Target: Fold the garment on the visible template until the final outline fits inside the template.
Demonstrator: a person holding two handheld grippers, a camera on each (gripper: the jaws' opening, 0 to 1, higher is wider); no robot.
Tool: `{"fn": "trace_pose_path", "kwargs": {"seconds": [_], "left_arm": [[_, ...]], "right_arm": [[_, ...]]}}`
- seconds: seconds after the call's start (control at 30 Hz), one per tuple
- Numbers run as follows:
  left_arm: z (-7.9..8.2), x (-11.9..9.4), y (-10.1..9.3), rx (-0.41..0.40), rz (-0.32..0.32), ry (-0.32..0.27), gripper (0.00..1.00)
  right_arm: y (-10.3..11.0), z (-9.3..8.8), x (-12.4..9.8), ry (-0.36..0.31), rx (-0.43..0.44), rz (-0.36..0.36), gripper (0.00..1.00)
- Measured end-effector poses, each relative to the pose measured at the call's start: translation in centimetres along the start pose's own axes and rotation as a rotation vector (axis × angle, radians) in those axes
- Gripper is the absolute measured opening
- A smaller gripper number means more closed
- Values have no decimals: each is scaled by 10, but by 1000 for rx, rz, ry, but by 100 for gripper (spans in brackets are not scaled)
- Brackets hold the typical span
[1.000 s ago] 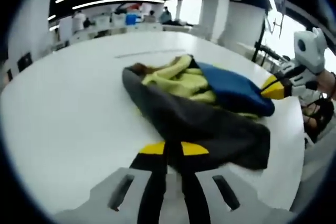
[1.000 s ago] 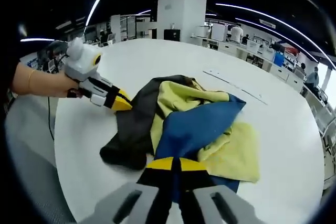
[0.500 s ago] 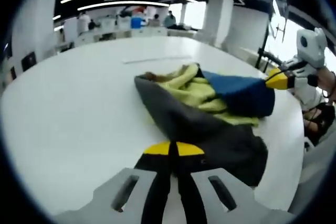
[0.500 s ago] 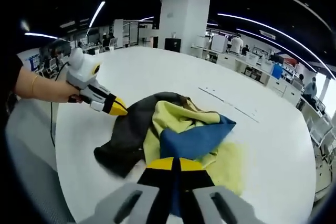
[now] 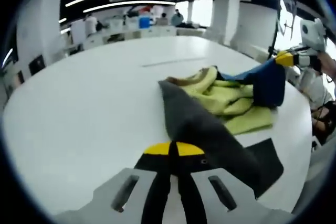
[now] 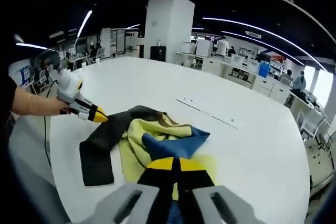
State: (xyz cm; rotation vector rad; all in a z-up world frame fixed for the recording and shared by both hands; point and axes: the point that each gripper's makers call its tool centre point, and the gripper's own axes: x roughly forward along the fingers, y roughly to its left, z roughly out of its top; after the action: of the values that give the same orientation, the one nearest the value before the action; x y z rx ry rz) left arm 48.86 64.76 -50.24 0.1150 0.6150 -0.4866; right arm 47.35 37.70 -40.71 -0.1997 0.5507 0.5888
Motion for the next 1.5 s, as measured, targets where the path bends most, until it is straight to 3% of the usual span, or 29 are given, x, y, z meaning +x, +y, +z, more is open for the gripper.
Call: {"fn": "trace_pose_path", "kwargs": {"seconds": [0.13, 0.23, 0.43, 0.83, 1.37, 1.5], "left_arm": [[-4, 2, 16, 5, 45, 40, 0], [-5, 5, 25, -40, 48, 39, 0], [-5, 6, 42, -50, 76, 48, 0], [-5, 17, 71, -12, 126, 90, 0], [-2, 34, 88, -10, 153, 122, 0], [-1, 38, 91, 42, 165, 131, 0]], "right_arm": [[-13, 2, -2, -8, 146, 0, 0], [-21, 2, -4, -9, 151, -16, 0], [-33, 1, -7, -1, 144, -48, 0], [-84, -21, -4, 65, 167, -155, 0], [-131, -44, 6, 133, 232, -191, 0], [-143, -57, 9, 156, 279, -209, 0]]}}
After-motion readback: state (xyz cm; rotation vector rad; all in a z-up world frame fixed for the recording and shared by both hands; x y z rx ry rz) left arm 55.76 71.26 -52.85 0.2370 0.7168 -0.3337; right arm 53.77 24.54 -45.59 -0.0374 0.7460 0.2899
